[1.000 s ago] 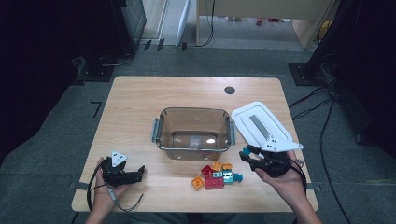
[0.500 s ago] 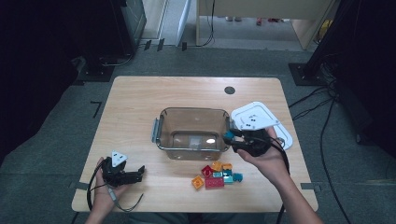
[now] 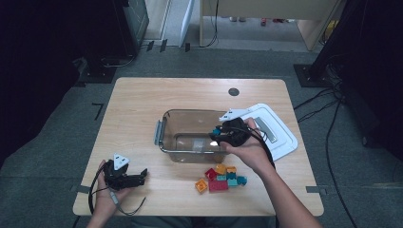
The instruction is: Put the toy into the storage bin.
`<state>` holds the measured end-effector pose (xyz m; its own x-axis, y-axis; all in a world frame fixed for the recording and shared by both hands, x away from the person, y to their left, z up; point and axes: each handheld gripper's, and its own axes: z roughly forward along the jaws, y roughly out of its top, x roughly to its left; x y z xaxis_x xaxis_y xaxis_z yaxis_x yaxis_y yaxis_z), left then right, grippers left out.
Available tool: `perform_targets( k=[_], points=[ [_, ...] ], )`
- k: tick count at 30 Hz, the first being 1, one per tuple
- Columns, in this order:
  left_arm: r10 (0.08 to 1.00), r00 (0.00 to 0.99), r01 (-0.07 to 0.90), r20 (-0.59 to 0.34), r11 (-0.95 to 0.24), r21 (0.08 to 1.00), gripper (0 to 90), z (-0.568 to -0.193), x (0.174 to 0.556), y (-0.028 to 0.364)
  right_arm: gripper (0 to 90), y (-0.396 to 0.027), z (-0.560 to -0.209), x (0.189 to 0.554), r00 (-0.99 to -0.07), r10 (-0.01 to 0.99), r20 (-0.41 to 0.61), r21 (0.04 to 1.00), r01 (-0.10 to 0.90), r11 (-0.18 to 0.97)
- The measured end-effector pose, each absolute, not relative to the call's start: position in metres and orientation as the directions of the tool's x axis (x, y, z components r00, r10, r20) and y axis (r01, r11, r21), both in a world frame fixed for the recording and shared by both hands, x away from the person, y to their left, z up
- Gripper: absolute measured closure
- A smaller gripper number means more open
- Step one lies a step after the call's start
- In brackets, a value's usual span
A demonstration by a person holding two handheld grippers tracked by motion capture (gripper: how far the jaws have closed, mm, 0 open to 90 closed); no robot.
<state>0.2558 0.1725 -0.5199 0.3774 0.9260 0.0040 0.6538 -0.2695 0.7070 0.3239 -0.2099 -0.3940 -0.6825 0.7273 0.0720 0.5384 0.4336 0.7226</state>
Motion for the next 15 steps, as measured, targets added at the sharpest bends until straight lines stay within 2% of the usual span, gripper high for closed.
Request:
perform_targets(
  k=[4, 7, 9, 10, 11, 15],
  points=[
    [0.926, 0.378, 0.654, 0.004, -0.27, 0.707, 0.0, -0.5199, 0.2558, 0.1725, 58.8, -0.2075, -0.3982, 0.328, -0.677, 0.731, 0.083, 0.709, 0.555, 0.434],
    [0.926, 0.378, 0.653, 0.004, -0.269, 0.707, 0.0, -0.5199, 0.2558, 0.1725, 52.4, -0.209, -0.3991, 0.3305, -0.686, 0.718, 0.121, 0.716, 0.561, 0.415],
    [0.926, 0.378, 0.653, 0.004, -0.27, 0.707, 0.0, -0.5199, 0.2558, 0.1724, 43.1, -0.2097, -0.3984, 0.3299, -0.679, 0.725, 0.114, 0.723, 0.557, 0.409],
    [0.926, 0.378, 0.653, 0.004, -0.27, 0.707, 0.0, -0.5199, 0.2558, 0.1724, 34.0, -0.2107, -0.3973, 0.3286, -0.68, 0.726, 0.104, 0.731, 0.547, 0.407],
    [0.926, 0.379, 0.654, 0.004, -0.271, 0.707, 0.0, -0.5199, 0.2558, 0.1725, 34.0, -0.2107, -0.3973, 0.3286, -0.68, 0.726, 0.104, 0.731, 0.547, 0.407],
    [0.926, 0.378, 0.653, 0.004, -0.27, 0.707, 0.0, -0.5199, 0.2558, 0.1724, 13.5, -0.214, -0.3932, 0.3248, -0.676, 0.729, 0.108, 0.752, 0.535, 0.385]
  ],
)
